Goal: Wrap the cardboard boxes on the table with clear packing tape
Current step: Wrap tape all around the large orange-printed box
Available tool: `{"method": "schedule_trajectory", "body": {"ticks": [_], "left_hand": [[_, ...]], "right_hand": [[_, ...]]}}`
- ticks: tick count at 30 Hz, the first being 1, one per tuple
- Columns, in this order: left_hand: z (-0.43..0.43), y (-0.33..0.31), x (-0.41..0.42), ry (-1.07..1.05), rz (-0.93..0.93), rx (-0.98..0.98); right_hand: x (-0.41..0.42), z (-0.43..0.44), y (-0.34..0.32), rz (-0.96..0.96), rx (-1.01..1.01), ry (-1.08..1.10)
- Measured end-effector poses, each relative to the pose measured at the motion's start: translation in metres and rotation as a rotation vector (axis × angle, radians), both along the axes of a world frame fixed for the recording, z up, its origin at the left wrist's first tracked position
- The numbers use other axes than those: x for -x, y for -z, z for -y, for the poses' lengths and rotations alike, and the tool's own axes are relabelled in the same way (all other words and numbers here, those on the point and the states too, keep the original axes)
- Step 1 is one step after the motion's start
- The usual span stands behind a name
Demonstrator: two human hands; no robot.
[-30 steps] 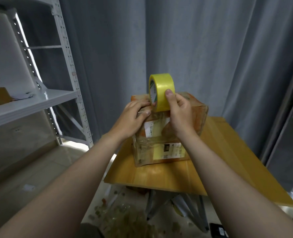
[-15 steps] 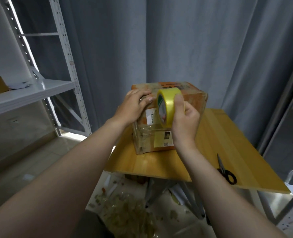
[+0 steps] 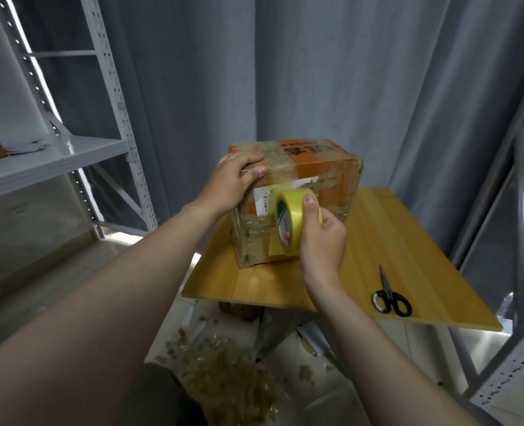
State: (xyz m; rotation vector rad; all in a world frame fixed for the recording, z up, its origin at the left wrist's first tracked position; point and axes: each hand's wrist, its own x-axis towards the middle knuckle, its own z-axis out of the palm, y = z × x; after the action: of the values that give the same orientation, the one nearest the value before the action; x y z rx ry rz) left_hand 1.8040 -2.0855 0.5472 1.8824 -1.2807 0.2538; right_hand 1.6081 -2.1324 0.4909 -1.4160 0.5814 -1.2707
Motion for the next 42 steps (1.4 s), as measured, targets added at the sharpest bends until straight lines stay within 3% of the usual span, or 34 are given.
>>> {"method": "schedule_trajectory", "body": {"ticks": [8, 14, 19, 22, 25, 28, 34, 42], "left_hand": [[-0.002, 0.001, 0.002, 0.014, -0.01, 0.018], [-0.002, -0.002, 0.005, 0.033, -0.034, 0.027], [-0.003, 0.014, 0.009, -0.077, -0.12, 0.103], [-0.011, 0.045, 0.017, -0.122, -0.344, 0.096], [-0.019, 0.085, 0.026, -0.137, -0.632, 0.025], [-0.022, 0.11, 0.033, -0.2, -0.721, -0.005], [-0.023, 0.099, 0.048, -0.246, -0.633, 0.137], [-0.042, 0.053, 0.078, -0.329, -0.556, 0.028]], "right_hand": [[-0.005, 0.004, 0.04, -0.244, -0.197, -0.106], [-0.008, 0.017, 0.046, -0.342, -0.11, -0.159], [0.007, 0.048, 0.041, -0.24, -0.205, 0.052], [0.015, 0.081, 0.039, -0.246, -0.239, 0.16], [0.016, 0.104, 0.043, -0.351, -0.28, 0.091], [0.011, 0.108, 0.041, -0.42, -0.312, -0.017], [0.007, 0.084, 0.043, -0.49, -0.189, 0.092], [0.035, 0.063, 0.005, -0.468, -0.102, 0.12]]}}
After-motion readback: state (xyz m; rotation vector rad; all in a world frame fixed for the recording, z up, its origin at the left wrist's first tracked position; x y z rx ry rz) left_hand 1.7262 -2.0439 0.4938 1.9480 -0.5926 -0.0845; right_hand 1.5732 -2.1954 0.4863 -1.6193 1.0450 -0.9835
